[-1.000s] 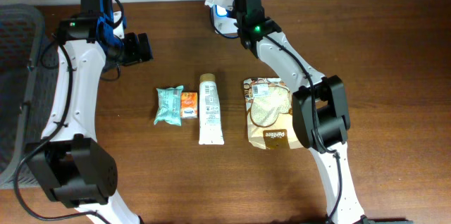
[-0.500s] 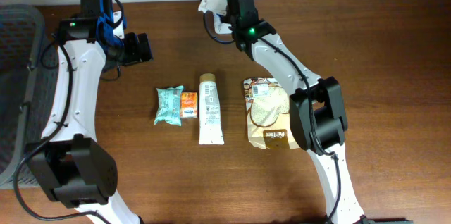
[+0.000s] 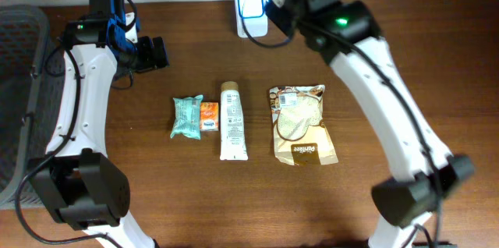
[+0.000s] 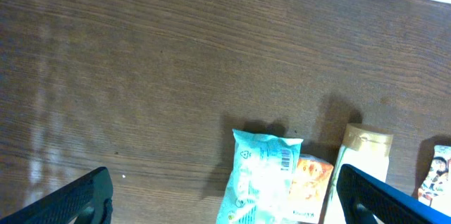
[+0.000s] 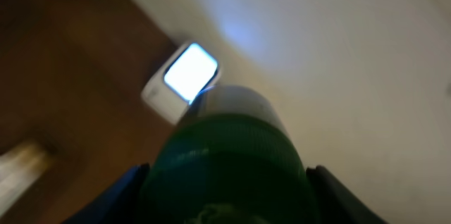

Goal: Scan the item barcode
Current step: 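Lift the jar and hold it in front of the scanner, then carry the jar to the right side and set it down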

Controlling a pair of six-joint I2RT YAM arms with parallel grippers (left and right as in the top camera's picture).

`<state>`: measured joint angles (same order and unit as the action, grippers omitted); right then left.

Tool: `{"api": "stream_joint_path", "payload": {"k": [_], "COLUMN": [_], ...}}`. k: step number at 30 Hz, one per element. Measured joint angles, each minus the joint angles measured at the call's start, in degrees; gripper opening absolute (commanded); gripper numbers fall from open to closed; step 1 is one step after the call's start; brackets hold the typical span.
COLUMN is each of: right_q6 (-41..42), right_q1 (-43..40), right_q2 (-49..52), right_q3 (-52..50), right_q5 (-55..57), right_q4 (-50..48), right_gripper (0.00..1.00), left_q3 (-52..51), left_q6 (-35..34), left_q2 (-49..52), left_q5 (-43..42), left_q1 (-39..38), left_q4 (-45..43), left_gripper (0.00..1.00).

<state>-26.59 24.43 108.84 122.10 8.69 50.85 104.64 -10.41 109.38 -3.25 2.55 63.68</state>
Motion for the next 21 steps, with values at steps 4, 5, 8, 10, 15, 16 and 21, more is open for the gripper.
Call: {"api": "stream_joint_path", "payload": {"k": [4,5,8,10,15,16,21], "right_q6": [9.68,12.39,19.5,23.45,30.4,31.39,34.4], "right_q1": [0.0,-0.26,-1.7,-3.89,-11.26,-12.74,-20.35], "right_q2": [-2.86,-2.43,0.02,2.29,8.35,9.38,14.23], "right_q3": [0.42,0.35,0.31,0.28,0.28,0.28,0.28], "right_q5": [-0.31,-0.48,-1.36,-1.55,-3.08,-3.45,-4.7], "right_q4": [17.9,22.16,30.47,33.4,35.91,36.0,35.89], "right_gripper": [0.5,0.49,0.49,0.47,0.43,0.44,0.44], "left_q3": [0.0,0.0,0.0,0.0,0.0,0.0,0.0], "left_q6": [0.0,0.0,0.0,0.0,0.0,0.0,0.0], "left_q2": [0.0,0.0,0.0,0.0,0.0,0.0,0.0], "left_q5": [0.02,0.02,0.0,0.0,0.0,0.02,0.0], "left_q1": [0.0,0.0,0.0,0.0,0.0,0.0,0.0], "left_q4": [0.02,0.02,0.0,0.0,0.02,0.02,0.02], "left_gripper": [0.99,0.99,0.99,0.99,0.99,0.99,0.99]}}
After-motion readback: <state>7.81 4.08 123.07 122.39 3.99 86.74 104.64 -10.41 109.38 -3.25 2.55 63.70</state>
